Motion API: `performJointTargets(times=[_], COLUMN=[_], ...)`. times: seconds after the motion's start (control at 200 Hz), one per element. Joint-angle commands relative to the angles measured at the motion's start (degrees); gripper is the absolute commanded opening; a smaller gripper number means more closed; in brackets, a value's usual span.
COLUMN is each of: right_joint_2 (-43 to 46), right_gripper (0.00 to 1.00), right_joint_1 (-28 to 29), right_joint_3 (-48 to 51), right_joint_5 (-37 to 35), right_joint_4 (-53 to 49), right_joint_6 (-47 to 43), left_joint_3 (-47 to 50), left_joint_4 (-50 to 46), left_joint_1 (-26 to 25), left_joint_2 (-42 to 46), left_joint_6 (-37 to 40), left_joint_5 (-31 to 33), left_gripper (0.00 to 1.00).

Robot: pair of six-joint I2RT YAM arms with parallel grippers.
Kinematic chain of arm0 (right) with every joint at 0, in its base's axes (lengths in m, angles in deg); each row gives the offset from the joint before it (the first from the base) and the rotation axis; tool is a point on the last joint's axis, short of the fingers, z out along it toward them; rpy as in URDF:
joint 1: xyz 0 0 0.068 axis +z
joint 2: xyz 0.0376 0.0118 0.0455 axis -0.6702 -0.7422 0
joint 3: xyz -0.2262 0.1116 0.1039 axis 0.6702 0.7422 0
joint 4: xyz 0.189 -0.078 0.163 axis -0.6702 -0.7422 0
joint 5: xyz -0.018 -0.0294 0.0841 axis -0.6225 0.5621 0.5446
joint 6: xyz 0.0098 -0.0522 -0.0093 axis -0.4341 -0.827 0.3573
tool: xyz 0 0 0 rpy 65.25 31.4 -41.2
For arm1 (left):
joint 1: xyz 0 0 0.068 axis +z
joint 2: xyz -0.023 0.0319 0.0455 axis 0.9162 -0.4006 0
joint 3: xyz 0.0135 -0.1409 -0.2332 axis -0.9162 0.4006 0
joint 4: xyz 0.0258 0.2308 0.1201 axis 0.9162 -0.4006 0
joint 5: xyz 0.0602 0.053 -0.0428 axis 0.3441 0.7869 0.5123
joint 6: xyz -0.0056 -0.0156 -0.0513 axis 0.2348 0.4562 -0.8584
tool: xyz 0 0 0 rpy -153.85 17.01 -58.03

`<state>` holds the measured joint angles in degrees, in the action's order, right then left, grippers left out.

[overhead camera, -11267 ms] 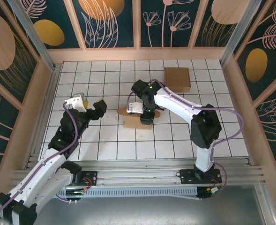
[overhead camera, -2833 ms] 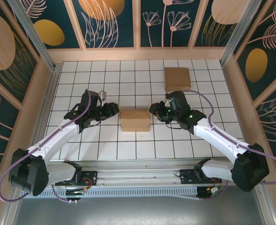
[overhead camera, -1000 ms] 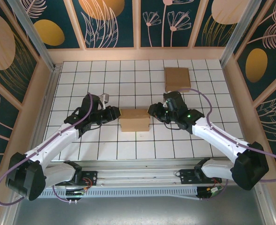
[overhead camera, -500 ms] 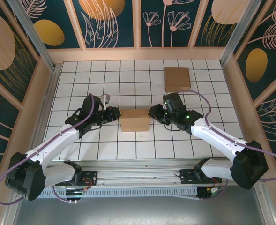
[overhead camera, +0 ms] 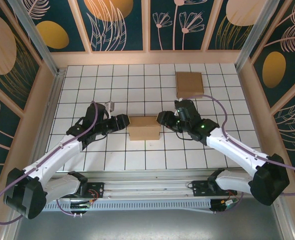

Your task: Fold the paper box

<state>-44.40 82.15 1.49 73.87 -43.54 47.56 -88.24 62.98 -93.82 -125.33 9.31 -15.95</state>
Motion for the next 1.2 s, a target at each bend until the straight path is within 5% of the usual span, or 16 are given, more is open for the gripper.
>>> performJointTargets(times=[0.0, 0.105, 0.22, 0.335, 0.485, 0.601, 0.806, 1.046, 1.196], right_joint_2=[-1.45, -1.95, -1.45, 0.00, 1.76, 3.43, 2.72, -0.22, 1.12], right_gripper=[0.49, 0.38, 0.21, 0.17, 0.24, 0.34, 0.42, 0.35, 0.22], right_joint_1=[1.71, 2.23, 2.72, 3.00, 2.99, 2.99, 2.86, 2.95, 3.47], right_joint_3=[0.23, 2.38, 6.65, 8.95, 5.84, 2.65, 2.28, 2.82, 5.17], right_joint_5=[0.90, 0.21, -0.18, -1.12, -2.91, -3.87, -5.92, -3.54, -2.89], right_joint_4=[2.83, 3.32, 4.29, 3.93, 0.37, -0.35, 2.34, 4.01, 4.40], right_joint_6=[-1.40, -1.09, 0.10, 0.54, -0.79, -1.87, -5.85, -7.37, -6.31], left_joint_3=[1.62, 2.92, 5.65, 7.74, 6.06, 3.38, 2.80, 4.35, 5.40], left_joint_4=[2.74, 2.62, 2.79, 2.75, 0.85, -0.29, 1.41, 4.11, 2.77], left_joint_1=[-0.07, -0.20, -1.01, -1.56, -1.56, -1.57, -1.56, -1.58, -1.65], left_joint_2=[-1.08, -2.00, -2.03, -0.94, 0.89, 2.83, 2.81, 2.11, 2.41], left_joint_6=[-1.46, -1.40, -1.49, -1.43, -0.13, 0.60, 0.60, -0.21, -0.50], left_joint_5=[-3.89, -5.29, -5.54, -5.03, -4.05, -2.13, -2.07, -4.20, -5.46], left_gripper=[0.63, 0.58, 0.38, 0.25, 0.28, 0.46, 0.57, 0.59, 0.43])
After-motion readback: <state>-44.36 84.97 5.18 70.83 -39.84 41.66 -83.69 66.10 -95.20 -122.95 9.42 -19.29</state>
